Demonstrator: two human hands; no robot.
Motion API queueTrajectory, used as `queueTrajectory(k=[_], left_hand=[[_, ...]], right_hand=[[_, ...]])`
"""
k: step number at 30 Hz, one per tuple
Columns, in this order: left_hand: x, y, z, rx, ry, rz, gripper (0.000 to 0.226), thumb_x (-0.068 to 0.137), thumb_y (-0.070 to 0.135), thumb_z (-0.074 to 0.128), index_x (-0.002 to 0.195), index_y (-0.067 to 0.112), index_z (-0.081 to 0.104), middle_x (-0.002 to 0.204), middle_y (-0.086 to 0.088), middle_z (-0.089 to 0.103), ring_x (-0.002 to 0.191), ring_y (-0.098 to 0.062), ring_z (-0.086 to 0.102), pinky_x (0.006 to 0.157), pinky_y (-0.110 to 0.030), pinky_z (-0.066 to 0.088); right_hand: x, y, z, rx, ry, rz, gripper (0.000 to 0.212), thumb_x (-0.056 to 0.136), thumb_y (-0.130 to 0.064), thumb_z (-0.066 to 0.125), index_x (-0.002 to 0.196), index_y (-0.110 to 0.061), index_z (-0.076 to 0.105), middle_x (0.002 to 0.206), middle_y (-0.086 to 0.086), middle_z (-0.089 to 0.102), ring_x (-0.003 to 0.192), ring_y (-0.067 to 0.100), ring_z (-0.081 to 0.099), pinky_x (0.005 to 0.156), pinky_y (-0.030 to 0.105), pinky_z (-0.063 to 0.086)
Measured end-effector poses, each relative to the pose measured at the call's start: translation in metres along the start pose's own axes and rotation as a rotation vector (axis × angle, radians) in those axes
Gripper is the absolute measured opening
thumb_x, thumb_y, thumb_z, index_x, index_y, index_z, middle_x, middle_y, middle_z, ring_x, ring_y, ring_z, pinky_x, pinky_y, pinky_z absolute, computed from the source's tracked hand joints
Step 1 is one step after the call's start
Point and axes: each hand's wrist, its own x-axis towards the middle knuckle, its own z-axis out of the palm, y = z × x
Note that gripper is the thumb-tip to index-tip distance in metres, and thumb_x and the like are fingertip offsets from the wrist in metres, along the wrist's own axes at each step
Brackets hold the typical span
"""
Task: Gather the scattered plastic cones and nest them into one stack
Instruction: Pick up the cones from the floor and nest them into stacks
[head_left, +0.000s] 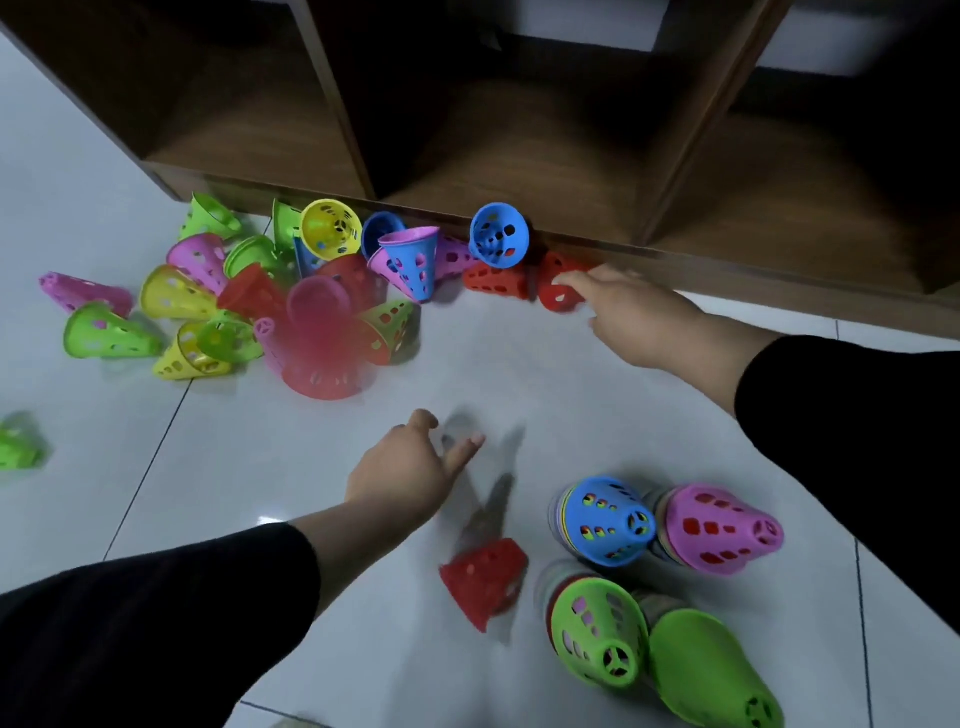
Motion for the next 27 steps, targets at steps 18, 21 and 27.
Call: queueTrajectory(k=[18,21,27], left_hand=[[-0.055,-0.016,0.043,0.532,-0.279,1.181,0.066,0.078,0.06,0.062,0.132,0.027,0.044,0.141,0.002,0.041,0.117,-0.023,0.05,0.087,-0.041,0.048],[-0.053,-0.016,0.039,0.544,-0.267,1.099,0.063,0.078,0.056,0.063,0.132,0.031,0.043,0.139,0.006,0.042,0.11,-0.023,0.052,0.081,-0.038,0.049],[-0.046,-0.019,0.027,0.437,-0.215,0.788,0.067,0.078,0.056,0.07,0.133,0.032,0.041,0.135,0.005,0.042,0.105,-0.027,0.055,0.084,-0.04,0.051]], right_hand=[[-0.01,0.005,-0.01,-0.285,0.147,0.043,0.03,0.092,-0.029,0.066,0.116,-0.012,0.067,0.112,0.015,0.061,0.104,0.038,0.059,0.087,0.044,0.053],[-0.032,0.004,-0.016,-0.258,0.167,0.086,0.031,0.095,-0.034,0.061,0.117,-0.013,0.067,0.118,0.014,0.061,0.109,0.037,0.06,0.093,0.046,0.052],[-0.082,0.005,-0.023,-0.153,0.191,0.123,0.024,0.097,-0.032,0.057,0.112,-0.016,0.066,0.119,0.01,0.059,0.108,0.034,0.058,0.089,0.046,0.053]])
